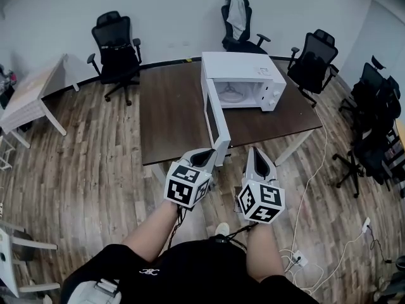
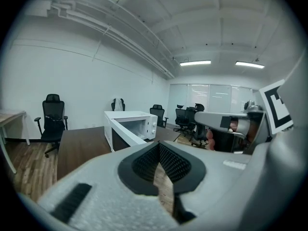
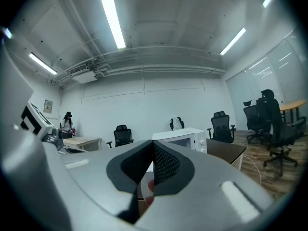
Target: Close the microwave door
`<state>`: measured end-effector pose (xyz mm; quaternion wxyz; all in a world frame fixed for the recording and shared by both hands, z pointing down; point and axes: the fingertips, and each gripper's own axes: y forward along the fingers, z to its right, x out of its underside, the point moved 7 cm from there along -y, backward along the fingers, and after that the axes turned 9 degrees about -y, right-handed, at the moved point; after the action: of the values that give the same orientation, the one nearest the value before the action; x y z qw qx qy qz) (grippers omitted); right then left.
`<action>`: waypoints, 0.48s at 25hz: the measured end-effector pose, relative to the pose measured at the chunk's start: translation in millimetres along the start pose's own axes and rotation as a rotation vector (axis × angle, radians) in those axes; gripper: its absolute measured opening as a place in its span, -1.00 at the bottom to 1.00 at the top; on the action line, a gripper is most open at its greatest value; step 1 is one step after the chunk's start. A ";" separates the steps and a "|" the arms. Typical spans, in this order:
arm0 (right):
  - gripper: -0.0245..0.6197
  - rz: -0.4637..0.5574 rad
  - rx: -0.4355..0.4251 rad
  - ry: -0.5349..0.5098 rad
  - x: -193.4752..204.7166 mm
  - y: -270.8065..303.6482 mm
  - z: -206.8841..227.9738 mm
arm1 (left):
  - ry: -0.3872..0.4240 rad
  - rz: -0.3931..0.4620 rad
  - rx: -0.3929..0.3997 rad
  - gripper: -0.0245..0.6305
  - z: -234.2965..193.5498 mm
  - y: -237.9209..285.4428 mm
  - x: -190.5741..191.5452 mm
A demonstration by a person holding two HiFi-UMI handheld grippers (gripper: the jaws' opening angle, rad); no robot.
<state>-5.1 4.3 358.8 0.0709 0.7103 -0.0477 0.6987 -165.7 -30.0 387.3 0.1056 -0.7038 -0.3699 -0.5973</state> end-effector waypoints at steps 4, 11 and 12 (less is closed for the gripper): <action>-0.90 -0.020 -0.021 0.004 4.4 21.6 21.3 | -0.017 -0.002 -0.035 -0.89 -9.1 26.7 -9.0; -0.90 -0.038 -0.079 -0.007 5.3 60.7 60.1 | -0.007 -0.030 -0.069 -0.89 -9.0 65.4 -16.5; -0.90 -0.037 -0.090 -0.013 4.5 67.0 65.4 | -0.011 -0.030 -0.080 -0.89 -9.7 70.8 -17.6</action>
<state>48.2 -72.5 364.7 0.1155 0.7118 -0.0666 0.6896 -127.6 -92.5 394.5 0.0666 -0.7052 -0.3568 -0.6091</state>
